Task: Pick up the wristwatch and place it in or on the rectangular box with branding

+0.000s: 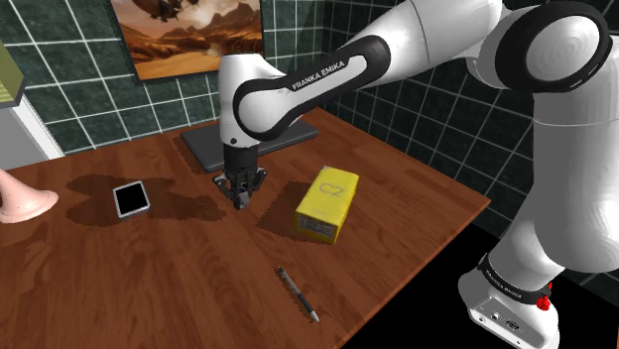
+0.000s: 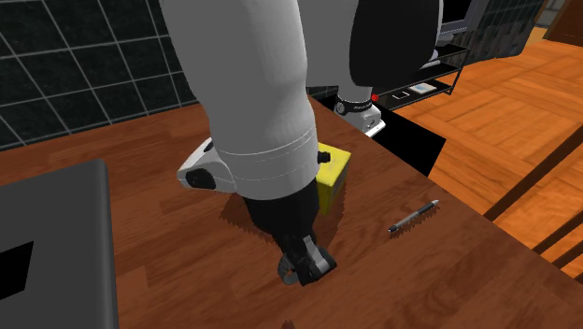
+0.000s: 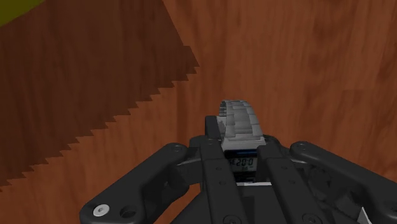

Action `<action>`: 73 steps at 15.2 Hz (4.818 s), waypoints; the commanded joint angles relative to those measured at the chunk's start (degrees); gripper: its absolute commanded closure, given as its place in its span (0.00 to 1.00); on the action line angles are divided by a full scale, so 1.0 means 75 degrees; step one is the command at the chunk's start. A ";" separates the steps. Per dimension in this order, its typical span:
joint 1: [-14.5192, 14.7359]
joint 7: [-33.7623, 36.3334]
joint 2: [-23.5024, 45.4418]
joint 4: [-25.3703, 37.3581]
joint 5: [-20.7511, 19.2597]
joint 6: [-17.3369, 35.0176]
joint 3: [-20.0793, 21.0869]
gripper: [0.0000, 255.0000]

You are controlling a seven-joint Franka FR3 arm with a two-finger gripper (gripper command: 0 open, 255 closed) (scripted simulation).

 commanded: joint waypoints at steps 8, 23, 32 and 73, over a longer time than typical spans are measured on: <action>-0.0035 0.0058 -0.0328 0.0477 0.0089 -0.0787 0.0061 1.00; -0.0474 -0.0289 -0.1538 0.0036 0.0557 -0.1536 0.0127 1.00; -0.1284 -0.1904 -0.4118 -0.2975 0.1695 -0.1205 -0.0271 1.00; -0.1547 -0.2951 -0.5229 -0.4475 0.2026 -0.0994 -0.0782 0.00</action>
